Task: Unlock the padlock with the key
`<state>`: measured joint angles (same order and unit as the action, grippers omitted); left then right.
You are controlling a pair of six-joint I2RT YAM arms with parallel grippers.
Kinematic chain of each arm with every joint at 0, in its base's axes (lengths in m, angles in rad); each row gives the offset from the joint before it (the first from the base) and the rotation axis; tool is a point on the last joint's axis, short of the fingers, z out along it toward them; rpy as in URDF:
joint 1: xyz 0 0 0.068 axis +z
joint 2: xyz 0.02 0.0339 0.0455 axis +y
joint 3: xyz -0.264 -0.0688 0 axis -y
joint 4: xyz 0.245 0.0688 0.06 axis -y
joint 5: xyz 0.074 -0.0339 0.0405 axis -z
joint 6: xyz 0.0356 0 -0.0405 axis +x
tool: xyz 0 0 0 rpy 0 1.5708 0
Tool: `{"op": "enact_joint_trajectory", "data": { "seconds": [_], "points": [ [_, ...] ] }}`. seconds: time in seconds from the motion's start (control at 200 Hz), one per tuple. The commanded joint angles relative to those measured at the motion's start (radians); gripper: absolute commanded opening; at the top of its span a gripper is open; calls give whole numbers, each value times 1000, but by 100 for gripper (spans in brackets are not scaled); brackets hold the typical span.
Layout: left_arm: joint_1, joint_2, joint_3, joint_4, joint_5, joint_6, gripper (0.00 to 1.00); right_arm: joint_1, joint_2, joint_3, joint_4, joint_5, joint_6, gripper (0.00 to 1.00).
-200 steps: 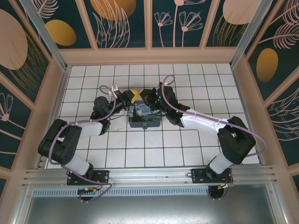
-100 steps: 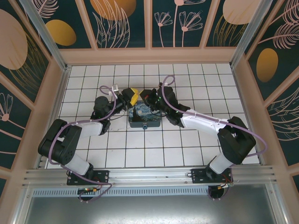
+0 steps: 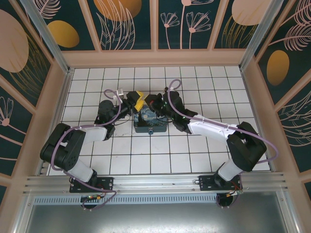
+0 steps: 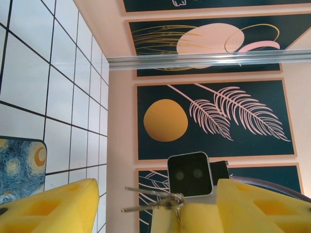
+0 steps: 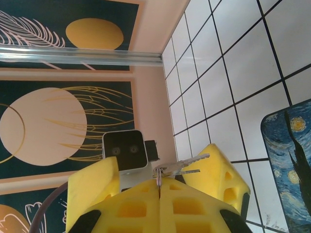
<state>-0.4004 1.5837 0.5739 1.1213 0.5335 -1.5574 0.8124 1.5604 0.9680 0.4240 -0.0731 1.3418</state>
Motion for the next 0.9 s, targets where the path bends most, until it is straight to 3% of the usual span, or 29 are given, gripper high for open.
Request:
{"op": "enact_joint_trajectory", "data": {
  "seconds": [0.0, 0.345, 0.891],
  "points": [
    [-6, 15, 20, 31, -10, -1, 64, 13, -23, -4, 54, -2, 0, 0],
    [-6, -1, 10, 49, -9, -10, 49, 12, -1, -14, 56, 8, 13, 0],
    [-7, -13, -8, 59, -9, -11, 40, -5, 7, -47, 61, 23, 33, 0]
  ]
}}
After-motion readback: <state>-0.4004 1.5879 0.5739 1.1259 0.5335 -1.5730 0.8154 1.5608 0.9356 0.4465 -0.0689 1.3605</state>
